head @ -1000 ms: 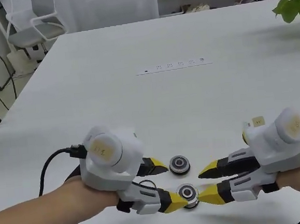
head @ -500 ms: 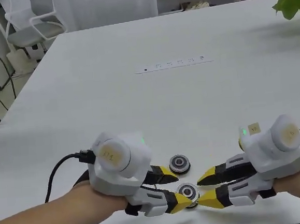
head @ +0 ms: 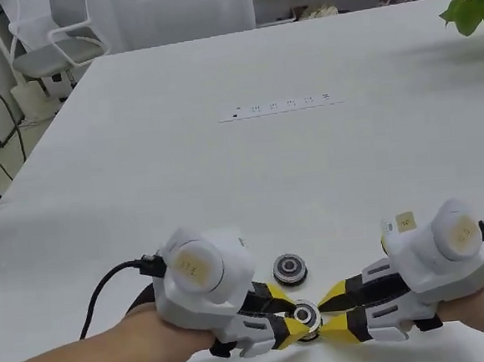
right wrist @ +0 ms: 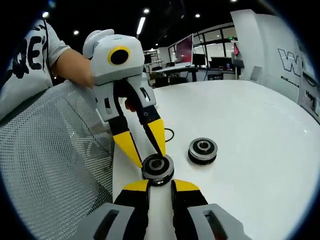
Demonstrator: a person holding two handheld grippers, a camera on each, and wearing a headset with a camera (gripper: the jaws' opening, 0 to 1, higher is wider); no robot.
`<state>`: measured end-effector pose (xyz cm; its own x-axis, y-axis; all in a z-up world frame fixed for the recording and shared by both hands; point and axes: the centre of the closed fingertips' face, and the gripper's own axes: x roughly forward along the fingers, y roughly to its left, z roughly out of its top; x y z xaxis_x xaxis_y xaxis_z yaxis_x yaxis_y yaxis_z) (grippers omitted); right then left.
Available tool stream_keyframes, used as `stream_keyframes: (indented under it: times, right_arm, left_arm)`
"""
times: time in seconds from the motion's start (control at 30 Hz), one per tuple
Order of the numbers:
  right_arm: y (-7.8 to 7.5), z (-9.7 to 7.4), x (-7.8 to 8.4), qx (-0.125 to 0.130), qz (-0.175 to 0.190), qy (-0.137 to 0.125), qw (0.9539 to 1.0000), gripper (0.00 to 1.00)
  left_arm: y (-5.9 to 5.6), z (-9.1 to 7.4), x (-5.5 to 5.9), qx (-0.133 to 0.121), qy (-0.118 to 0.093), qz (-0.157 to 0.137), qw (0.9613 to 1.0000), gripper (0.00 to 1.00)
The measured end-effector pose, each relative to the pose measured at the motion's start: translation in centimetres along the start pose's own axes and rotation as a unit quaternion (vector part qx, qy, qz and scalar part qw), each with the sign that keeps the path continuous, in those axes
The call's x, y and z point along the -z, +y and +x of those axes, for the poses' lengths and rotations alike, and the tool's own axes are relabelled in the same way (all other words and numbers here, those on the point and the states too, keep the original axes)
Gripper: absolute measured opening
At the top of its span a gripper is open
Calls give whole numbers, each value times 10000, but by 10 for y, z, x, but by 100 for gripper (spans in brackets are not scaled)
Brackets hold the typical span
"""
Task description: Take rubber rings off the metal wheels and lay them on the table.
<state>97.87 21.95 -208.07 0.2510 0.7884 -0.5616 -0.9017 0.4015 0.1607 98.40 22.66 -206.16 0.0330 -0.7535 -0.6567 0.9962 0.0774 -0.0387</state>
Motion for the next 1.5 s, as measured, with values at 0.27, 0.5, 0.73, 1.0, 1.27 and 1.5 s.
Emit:
stream_keyframes:
  times: [0.27, 0.5, 0.73, 1.0, 1.27, 1.5]
  right_arm:
    - [1, 0, 2, 44, -97, 47, 9999, 8]
    - [-1, -1, 3, 121, 12, 50, 9999, 1]
    - [-6, -2, 2, 135, 689, -133, 9974, 0]
    - [-8, -6, 0, 51, 1469, -515, 9878, 0]
    - [-6, -6, -2, -1, 1706, -622, 9834, 0]
    - [-13, -8, -9, 17, 1979, -903, 9761, 0]
  left_arm:
    - [2, 3, -1, -188, -6, 289, 9994, 7]
    - [2, 3, 0, -264, -38, 316, 9991, 7]
    - [2, 3, 0, -354, 23, 398, 9986, 7]
    - [2, 3, 0, -345, 5, 396, 9986, 7]
    - [2, 2, 0, -335, 13, 382, 9987, 7]
    - [2, 3, 0, -327, 18, 383, 9987, 7]
